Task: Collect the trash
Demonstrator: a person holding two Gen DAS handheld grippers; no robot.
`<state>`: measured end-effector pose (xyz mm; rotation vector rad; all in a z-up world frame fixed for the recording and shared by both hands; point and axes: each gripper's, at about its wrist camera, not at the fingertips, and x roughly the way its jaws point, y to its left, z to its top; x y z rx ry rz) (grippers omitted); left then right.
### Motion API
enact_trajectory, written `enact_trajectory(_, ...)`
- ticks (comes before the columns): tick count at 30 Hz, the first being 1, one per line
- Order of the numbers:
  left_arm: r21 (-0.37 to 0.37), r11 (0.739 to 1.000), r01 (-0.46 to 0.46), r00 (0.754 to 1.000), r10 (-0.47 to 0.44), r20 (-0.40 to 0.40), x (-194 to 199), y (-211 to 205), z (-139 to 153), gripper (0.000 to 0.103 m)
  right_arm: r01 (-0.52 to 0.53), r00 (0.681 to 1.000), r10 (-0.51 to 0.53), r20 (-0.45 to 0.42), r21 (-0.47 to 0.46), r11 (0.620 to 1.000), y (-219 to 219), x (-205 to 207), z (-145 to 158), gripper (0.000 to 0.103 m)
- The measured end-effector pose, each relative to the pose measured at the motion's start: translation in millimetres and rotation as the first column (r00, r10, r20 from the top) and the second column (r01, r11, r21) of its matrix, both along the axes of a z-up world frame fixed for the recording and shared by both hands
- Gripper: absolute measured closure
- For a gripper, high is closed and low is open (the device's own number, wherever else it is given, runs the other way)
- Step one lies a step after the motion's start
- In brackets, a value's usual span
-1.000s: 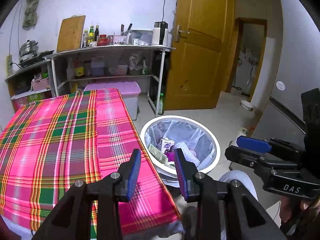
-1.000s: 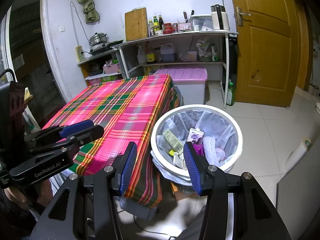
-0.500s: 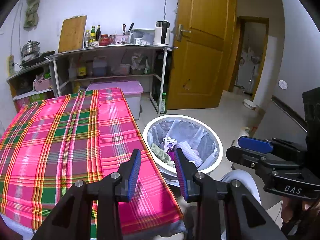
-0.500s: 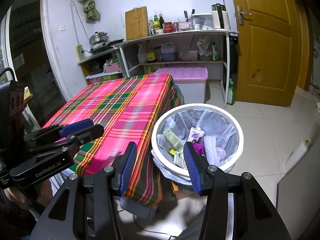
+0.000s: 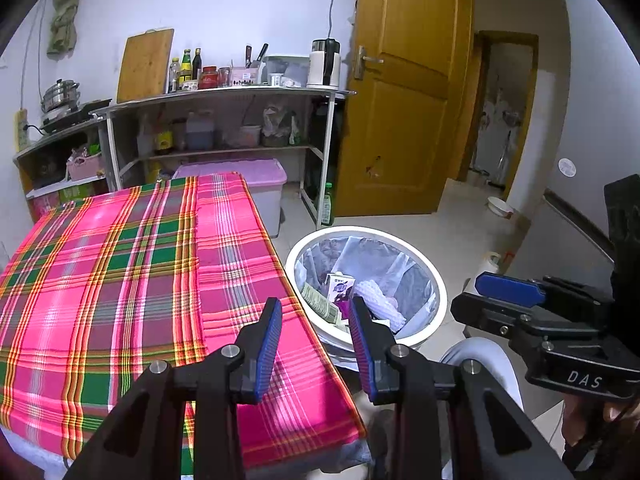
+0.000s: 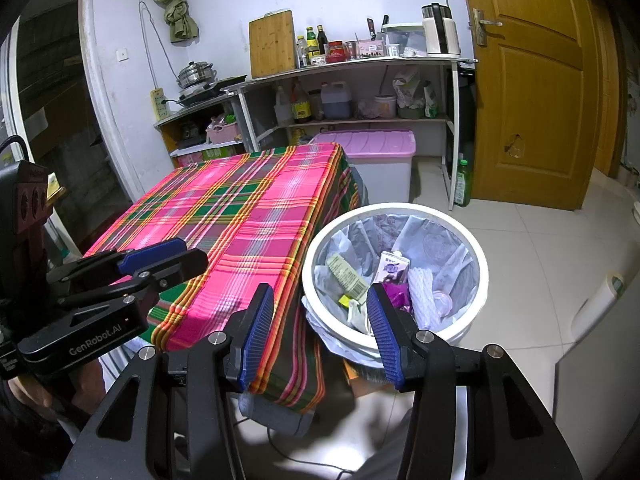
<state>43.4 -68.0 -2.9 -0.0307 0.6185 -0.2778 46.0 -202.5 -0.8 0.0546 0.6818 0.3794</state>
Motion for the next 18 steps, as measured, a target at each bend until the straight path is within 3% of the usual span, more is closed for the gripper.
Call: enact_trajectory(18, 0.003, 1.000, 0.000, 1.000, 0.000, -0.001, -0.5, -0.8, 0.3, 0.069, -0.001, 1.000, 0.001, -0.006, 0.003, 1.000, 0.3, 1.5, -2.1, 0.053)
